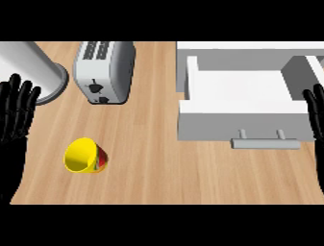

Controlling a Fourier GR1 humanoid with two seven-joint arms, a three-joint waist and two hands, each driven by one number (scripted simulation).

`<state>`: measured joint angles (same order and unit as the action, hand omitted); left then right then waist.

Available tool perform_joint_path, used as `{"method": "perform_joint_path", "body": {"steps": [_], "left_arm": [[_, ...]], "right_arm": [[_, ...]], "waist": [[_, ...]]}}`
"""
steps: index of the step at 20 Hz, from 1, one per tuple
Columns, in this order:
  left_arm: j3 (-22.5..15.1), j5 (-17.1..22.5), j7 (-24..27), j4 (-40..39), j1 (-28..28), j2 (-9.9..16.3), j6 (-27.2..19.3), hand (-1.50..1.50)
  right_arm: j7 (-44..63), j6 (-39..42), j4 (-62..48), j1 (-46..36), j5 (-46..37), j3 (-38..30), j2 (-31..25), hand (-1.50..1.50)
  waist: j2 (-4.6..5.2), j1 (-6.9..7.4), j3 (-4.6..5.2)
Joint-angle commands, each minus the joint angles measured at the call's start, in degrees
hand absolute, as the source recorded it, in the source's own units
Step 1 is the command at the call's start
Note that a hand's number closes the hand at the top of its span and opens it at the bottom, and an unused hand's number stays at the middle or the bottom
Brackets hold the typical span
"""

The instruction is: Pick up the cup, place it into the drawer and close the drawer

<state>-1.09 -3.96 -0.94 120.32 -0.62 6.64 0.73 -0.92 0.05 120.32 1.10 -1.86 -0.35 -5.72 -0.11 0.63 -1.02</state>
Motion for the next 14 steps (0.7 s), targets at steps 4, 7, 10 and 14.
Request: {"method": "perform_joint_path", "body": {"steps": [4, 7, 10, 14], "left_arm": [[1.05, 17.8, 5.6, -1.19, 1.67, 6.36, 17.42, -1.5], [-1.27, 29.05, -1.85, -6.07, 5.05, 4.82, 21.04, -1.5], [2.87, 38.23, -6.09, -4.59, 6.01, 8.71, 23.96, -1.5], [10.05, 44.49, -2.78, -17.57, 3.22, 14.12, 32.28, -1.5]], "right_arm": [[0.77, -0.69, -0.29, -2.45, 1.07, 0.41, 1.46, -1.5], [2.89, 4.37, -1.63, 0.85, 1.62, 4.84, -0.49, -1.5], [5.51, 5.17, -3.36, -2.72, 3.89, 3.01, -1.5, -1.5], [6.11, 7.58, -6.6, -5.69, 7.86, -0.82, -3.42, -1.5]], "waist": [[0.09, -0.17, 1.17], [0.52, -0.38, 1.26], [0.17, 0.12, 1.05], [0.24, -0.57, 1.05]]}}
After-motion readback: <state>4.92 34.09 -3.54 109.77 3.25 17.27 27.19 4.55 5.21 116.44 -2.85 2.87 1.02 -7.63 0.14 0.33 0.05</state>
